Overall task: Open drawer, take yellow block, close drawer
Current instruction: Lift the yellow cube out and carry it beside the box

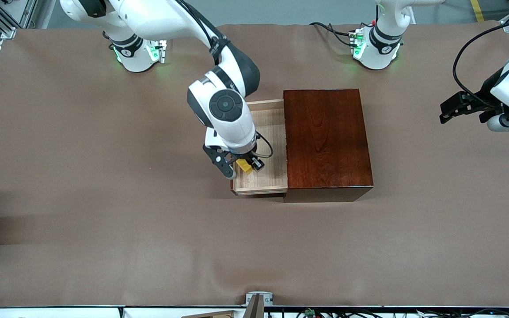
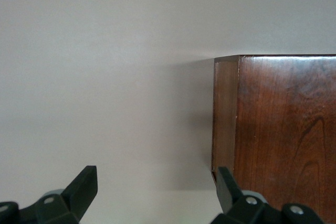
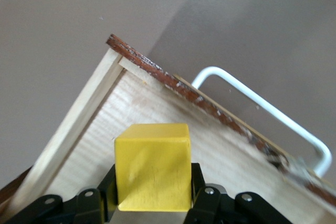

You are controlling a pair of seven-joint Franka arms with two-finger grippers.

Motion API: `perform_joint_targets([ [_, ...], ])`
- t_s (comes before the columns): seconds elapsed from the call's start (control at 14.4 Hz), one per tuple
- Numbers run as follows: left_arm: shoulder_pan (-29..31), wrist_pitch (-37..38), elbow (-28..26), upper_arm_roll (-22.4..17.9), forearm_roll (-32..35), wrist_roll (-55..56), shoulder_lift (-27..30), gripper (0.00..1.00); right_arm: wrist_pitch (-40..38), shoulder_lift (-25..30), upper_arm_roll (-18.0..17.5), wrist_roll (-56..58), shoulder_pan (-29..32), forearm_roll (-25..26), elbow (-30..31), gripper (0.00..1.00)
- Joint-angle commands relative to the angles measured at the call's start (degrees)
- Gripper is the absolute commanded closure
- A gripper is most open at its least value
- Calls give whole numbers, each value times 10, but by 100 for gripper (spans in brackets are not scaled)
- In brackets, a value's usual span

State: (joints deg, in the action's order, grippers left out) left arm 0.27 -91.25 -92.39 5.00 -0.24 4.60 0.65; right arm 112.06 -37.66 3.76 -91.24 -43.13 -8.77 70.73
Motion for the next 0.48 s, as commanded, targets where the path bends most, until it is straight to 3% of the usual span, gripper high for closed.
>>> perform_joint_targets([
  [0.0, 4, 0, 8, 3, -1, -13, -3, 0, -61, 57, 2, -21, 12, -31, 5, 85],
  [0.21, 5, 0, 8, 3, -2, -13, -3, 0, -154, 94, 2, 119, 67, -27, 9, 86],
  [0.42, 4, 0, 8, 3, -1, -13, -3, 0, -197, 134, 3, 283, 127, -13, 37, 86],
])
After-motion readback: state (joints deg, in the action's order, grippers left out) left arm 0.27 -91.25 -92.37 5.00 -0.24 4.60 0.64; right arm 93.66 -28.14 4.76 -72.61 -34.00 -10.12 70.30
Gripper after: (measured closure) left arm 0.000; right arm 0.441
